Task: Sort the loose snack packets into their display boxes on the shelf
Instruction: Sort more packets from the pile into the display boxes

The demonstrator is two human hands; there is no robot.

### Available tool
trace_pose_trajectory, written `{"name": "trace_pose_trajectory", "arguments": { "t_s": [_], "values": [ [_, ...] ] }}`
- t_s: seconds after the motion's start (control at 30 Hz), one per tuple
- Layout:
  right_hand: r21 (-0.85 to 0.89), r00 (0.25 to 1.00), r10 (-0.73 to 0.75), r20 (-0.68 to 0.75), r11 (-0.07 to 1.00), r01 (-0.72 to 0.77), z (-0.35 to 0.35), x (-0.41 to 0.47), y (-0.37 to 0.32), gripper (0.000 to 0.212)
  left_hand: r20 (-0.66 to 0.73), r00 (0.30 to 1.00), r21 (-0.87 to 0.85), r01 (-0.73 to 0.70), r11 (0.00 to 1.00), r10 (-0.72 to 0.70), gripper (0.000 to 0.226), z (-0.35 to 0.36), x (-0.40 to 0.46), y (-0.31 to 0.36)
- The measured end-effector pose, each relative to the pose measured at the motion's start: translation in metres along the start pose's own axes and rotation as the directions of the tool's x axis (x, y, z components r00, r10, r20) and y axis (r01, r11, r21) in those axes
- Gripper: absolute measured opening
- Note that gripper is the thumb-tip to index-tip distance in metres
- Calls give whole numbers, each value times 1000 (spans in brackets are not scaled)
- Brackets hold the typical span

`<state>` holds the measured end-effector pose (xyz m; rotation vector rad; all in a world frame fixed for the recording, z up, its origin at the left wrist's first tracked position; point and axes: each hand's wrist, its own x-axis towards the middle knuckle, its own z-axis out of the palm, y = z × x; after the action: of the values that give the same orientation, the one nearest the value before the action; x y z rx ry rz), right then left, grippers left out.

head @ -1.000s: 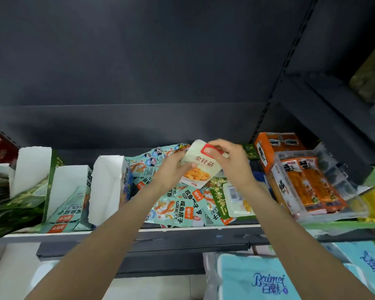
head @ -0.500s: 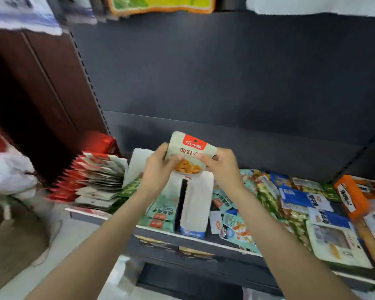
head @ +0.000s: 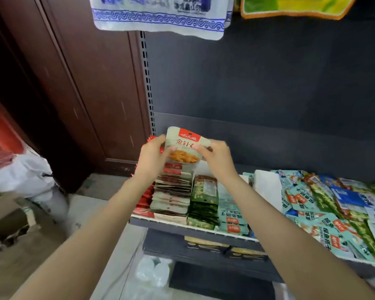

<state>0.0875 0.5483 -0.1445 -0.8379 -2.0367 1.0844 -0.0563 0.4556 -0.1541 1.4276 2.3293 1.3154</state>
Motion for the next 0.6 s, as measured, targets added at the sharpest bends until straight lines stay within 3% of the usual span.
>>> {"name": "trace_pose_trajectory", "arguments": {
  "t_s": [0.27, 0.37, 0.43, 0.53, 0.6],
  "values": [
    [-153, 993, 65, 100, 987, -49, 19, 0, 5, 24, 129, 992, 30, 9, 1000, -12, 26, -9, -5, -27],
    [-279, 991, 44, 123, 960, -8, 24, 1, 8, 24, 74, 996, -89, -46, 995, 53, 32, -12, -7, -23],
    [-273, 994, -14, 104, 961, 42, 25, -1, 7, 21, 66, 988, -99, -135, 986, 142, 27, -13, -8, -22],
    [-277, 994, -54, 98, 957, 79, 25, -5, 13, 12, 151, 956, 64, -265, 962, 253, 11, -12, -7, -30],
    [-305, 992, -31, 126, 950, 68, 25, -8, 20, 14, 244, 941, 165, -278, 946, 234, 12, -10, -5, -32]
  ]
}}
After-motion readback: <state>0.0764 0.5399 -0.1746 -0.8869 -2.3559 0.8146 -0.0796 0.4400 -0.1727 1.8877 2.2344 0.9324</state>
